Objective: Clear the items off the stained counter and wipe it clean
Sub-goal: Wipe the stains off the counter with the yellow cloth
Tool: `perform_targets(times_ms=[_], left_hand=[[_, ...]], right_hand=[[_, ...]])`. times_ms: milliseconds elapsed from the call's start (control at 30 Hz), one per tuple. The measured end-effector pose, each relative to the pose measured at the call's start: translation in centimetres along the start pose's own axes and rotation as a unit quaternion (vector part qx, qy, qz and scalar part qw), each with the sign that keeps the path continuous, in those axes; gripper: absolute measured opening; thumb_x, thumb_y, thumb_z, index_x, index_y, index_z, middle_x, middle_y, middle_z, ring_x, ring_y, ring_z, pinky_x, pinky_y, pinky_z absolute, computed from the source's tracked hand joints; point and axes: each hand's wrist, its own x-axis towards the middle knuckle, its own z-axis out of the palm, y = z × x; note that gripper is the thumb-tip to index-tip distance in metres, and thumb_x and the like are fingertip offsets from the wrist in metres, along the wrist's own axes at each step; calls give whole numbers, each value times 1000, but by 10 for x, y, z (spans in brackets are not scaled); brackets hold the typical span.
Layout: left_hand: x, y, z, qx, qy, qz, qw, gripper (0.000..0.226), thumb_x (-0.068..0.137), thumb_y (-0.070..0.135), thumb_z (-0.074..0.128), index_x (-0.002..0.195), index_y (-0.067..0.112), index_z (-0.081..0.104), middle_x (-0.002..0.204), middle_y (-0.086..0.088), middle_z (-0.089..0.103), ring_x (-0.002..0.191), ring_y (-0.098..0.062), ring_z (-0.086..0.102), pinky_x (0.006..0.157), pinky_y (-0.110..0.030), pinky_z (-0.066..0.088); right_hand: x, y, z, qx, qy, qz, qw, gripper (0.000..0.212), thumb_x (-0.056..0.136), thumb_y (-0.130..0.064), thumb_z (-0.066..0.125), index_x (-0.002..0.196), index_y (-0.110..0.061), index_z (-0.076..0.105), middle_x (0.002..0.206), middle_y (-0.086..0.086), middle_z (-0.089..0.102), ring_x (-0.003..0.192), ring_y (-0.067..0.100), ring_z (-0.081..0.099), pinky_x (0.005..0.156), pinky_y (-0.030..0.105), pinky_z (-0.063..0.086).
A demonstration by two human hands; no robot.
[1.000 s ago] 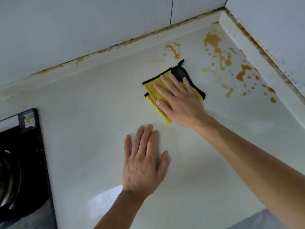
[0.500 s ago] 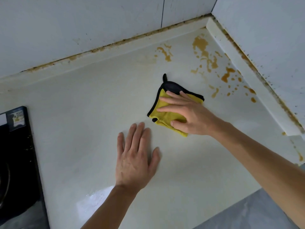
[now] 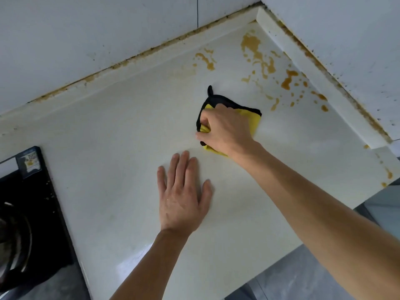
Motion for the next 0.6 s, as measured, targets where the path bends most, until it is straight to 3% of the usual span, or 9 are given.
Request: perform_targets(times_ms=[67,167,233,300,333,433,500,567,600], left_hand=[[0,-1,1,1,0,2,1000,62,103,49,49,150,9,51,167,-8,40,160,-29,28,129,-59,18],[1,-1,2,1,4,1,1000,62,102,49,50,151,9,51,167,-7,40,160,-29,28,130,-58,17],[1,-1,3,-3,9,1,1000,62,101,47,53,149,9,53,167,-8,42,159,-30,31,129,-59,19],[1,-1,3,-5,10,2,1000,61,100,47,54,149,9,53,166,-8,42,159,-30,32,129,-59,20],[1,-1,4,-4,11,3,1000,61,100,47,53,149,10,52,166,-8,42,159,-30,32,129,-59,20],[1,-2,5,-3,16,6,1000,62,100,47,53,149,10,52,166,-7,42,159,-29,31,130,-58,19],[0,-3,7,-2,21,7,1000,62,100,47,53,149,10,52,166,-7,42,159,-29,31,130,-57,18],[0,-3,8,-1,22,7,1000,61,100,47,53,149,10,52,166,-7,42,159,-29,31,129,-58,18],[0,-3,8,-1,21,7,1000,61,100,47,53,148,10,52,166,-7,42,159,-29,31,129,-58,19]], right_hand=[[-3,11,-5,90,10,19,996,14,91,-39,65,95,-26,66,85,-5,62,78,17,62,60,31,38],[-9,33,-11,302,18,135,944,12,85,-24,64,79,-15,58,63,-9,55,54,3,52,51,22,39],[-14,52,-17,442,-10,226,868,15,80,-13,65,93,-7,69,77,3,67,72,9,66,64,30,59],[-21,71,-25,544,-52,286,787,32,79,-9,67,110,-12,74,104,12,75,105,26,74,84,42,65],[-24,80,-28,559,-68,295,772,33,80,-12,69,113,-14,74,107,11,76,109,30,74,84,42,65],[-32,100,-37,536,-91,302,784,31,80,-38,83,103,-19,75,99,1,82,87,16,80,66,31,65],[-35,108,-44,470,-70,308,824,33,77,-53,84,89,-24,73,80,-11,80,72,6,77,56,21,58],[-35,116,-47,410,-49,313,855,31,81,-54,80,87,-24,73,84,-10,78,86,12,75,69,30,60],[-36,118,-48,399,-37,314,861,33,85,-52,77,91,-19,75,93,-1,78,94,20,75,80,39,62]])
